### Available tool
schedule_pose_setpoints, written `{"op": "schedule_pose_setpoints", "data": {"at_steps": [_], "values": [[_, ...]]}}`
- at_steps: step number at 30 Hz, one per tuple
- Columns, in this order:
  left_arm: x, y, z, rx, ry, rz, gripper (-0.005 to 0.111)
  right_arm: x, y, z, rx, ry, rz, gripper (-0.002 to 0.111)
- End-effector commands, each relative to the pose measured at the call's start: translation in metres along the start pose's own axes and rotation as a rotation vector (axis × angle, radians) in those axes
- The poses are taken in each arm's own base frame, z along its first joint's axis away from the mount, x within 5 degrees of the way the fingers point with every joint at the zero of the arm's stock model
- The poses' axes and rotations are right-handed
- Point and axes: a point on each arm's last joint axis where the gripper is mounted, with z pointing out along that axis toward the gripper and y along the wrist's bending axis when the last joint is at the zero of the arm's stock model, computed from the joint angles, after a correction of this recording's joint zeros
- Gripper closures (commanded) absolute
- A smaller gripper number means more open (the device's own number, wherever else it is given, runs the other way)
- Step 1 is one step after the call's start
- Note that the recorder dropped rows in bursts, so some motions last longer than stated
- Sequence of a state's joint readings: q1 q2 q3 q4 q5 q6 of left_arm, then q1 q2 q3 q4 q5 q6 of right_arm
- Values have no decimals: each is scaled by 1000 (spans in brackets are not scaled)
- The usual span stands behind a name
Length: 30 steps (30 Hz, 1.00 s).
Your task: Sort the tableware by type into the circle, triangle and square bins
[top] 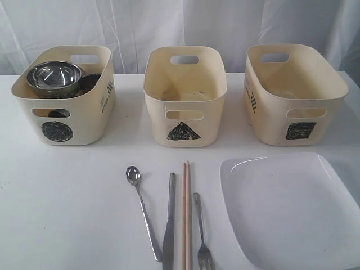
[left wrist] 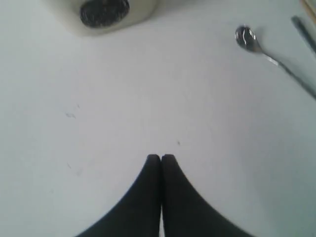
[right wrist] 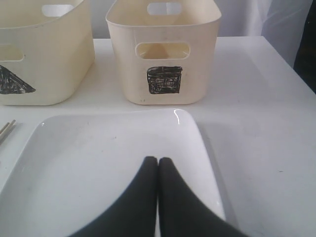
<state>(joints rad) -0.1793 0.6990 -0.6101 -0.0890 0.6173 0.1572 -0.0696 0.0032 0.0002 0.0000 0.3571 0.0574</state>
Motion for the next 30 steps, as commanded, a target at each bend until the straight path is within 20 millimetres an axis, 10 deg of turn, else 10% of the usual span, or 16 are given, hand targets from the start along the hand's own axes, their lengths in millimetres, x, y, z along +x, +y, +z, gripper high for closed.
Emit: {"op": "schedule_pose_setpoints", "data": {"at_steps": [1,30], "values": [[32,-7,-5,-20,-124,-113,107,-1,0,0,-5,-18,-10,108],[41,-4,-27,-119,-320,-142,107,-1,0,0,-5,-18,-10,108]]}}
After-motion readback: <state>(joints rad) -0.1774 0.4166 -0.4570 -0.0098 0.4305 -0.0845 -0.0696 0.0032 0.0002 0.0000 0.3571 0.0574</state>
